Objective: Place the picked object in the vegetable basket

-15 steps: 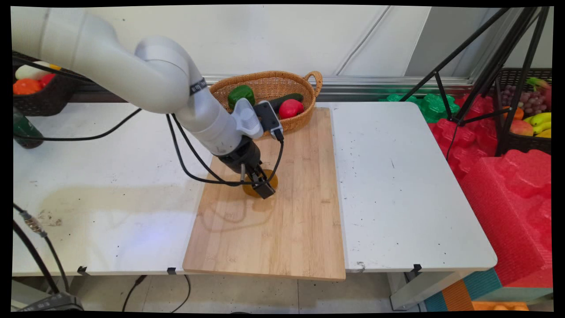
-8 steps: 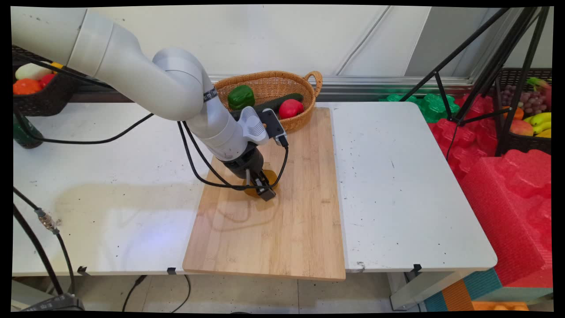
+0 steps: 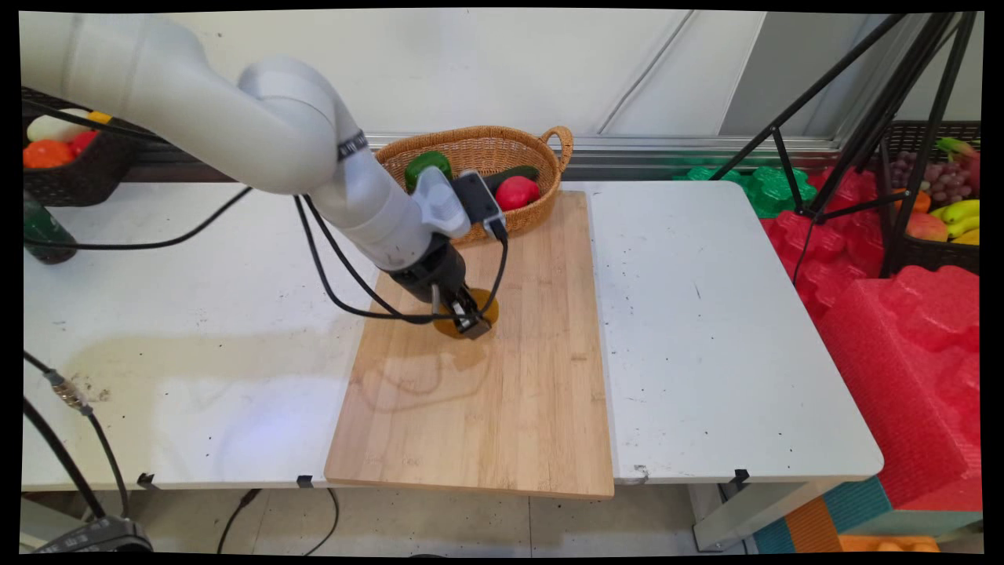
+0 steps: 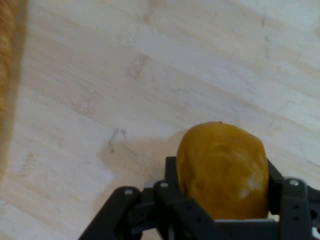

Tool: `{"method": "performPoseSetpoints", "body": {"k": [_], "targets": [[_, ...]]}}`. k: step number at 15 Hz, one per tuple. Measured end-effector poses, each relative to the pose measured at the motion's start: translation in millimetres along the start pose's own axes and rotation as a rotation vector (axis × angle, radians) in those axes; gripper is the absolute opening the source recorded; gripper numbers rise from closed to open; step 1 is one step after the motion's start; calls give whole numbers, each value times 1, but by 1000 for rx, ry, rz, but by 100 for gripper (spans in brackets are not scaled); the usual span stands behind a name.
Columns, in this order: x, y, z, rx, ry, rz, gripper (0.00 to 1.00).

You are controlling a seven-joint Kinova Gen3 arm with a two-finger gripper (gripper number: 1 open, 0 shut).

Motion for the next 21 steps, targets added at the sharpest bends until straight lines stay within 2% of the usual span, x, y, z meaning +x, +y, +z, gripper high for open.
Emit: {"method": "performPoseSetpoints", "body": {"k": [3, 7, 12, 16, 21], "targets": [[1, -1, -27, 14, 62, -4, 0], [-6, -9, -78, 71, 170, -33, 0], [-4, -30, -111, 147, 277, -97, 0], [17, -59, -119, 237, 341, -129, 0], [51, -98, -99, 318, 352, -174, 0]]}}
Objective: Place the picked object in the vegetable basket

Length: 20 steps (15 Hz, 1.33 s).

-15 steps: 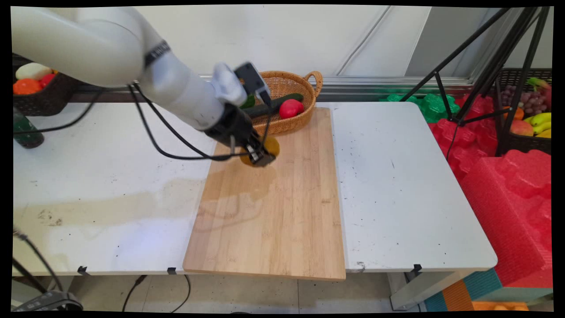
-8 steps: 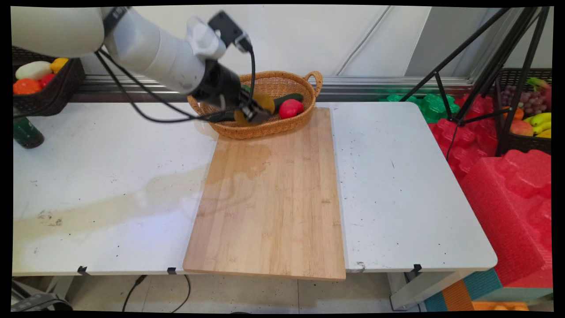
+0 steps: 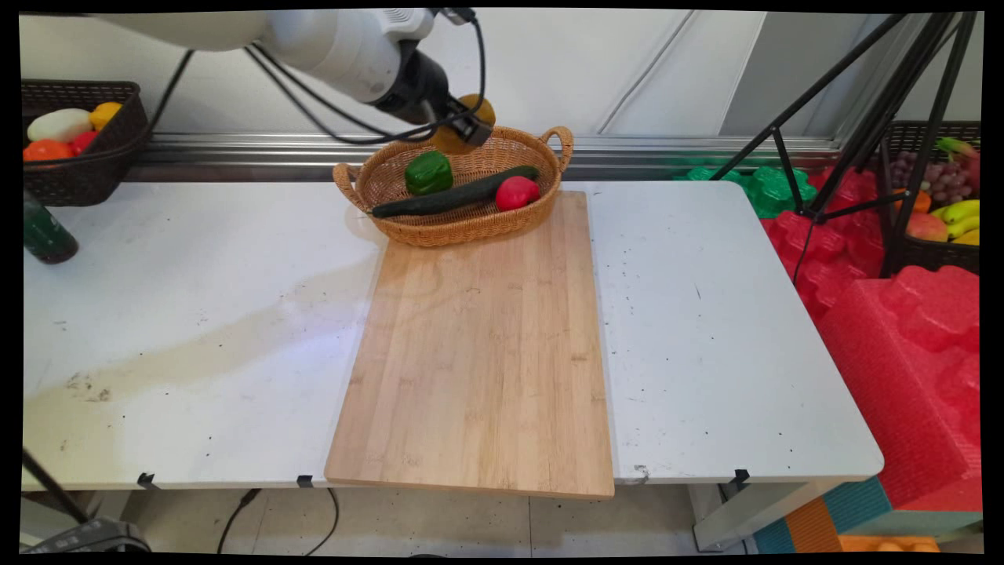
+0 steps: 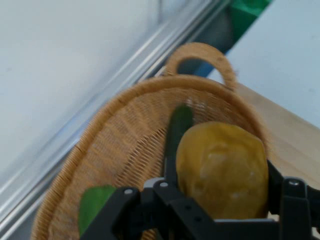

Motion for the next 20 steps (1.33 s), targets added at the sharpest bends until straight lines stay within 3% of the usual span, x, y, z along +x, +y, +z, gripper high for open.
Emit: {"method": "performPoseSetpoints", "body": {"k": [9, 14, 20], "targets": [[24, -38, 97, 71, -63, -51, 0], [23, -53, 162, 63, -140, -50, 0], [20, -60, 208, 55, -183, -61, 0]]}}
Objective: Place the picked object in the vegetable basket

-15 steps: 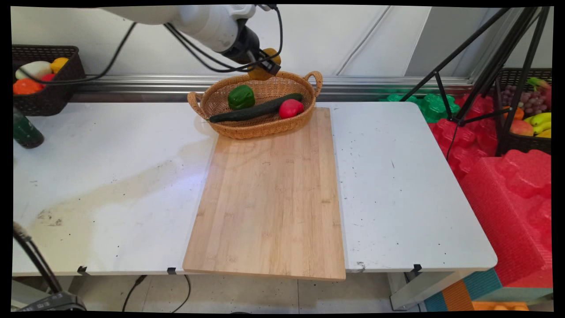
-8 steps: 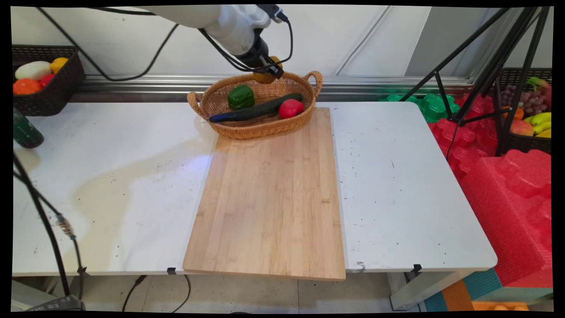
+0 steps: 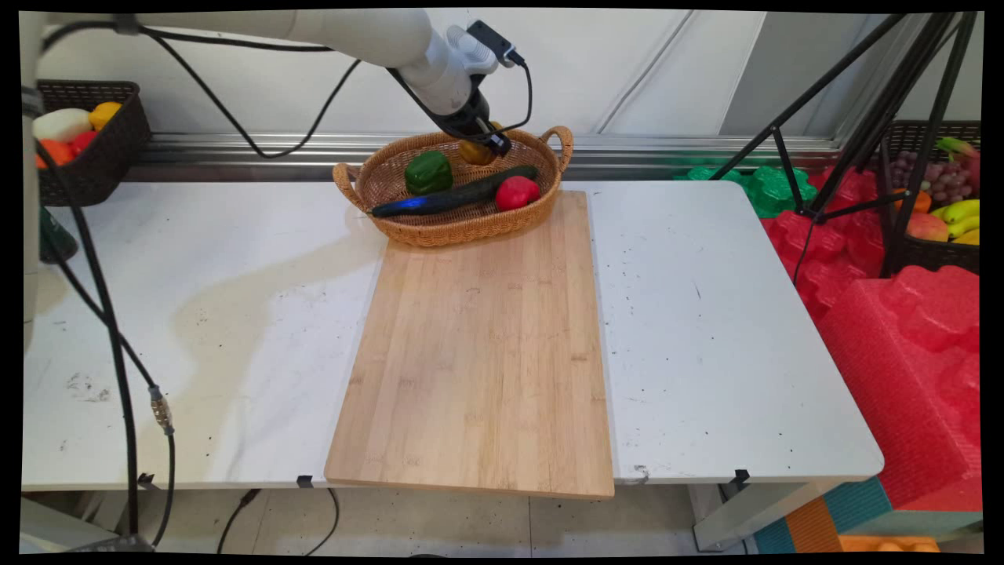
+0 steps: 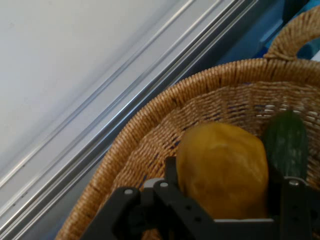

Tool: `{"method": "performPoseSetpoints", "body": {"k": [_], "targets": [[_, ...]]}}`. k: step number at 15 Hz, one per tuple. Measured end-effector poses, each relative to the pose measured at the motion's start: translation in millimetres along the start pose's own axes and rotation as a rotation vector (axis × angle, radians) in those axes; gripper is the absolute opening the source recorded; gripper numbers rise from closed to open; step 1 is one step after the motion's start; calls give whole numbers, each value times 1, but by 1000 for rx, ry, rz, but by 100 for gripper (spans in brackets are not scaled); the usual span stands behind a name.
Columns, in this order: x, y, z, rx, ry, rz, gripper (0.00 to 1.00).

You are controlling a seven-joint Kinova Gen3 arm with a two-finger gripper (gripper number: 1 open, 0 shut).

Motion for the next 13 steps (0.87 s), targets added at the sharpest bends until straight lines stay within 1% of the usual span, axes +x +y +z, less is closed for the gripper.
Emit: {"method": "performPoseSetpoints", "body": {"k": [2, 8, 9, 13], "targets": [[2, -1, 12, -1, -10, -5, 0], [1, -2, 30, -5, -28, -5, 0], [0, -3, 32, -5, -29, -6, 100], [-1, -1, 34, -7, -28, -5, 100]]}}
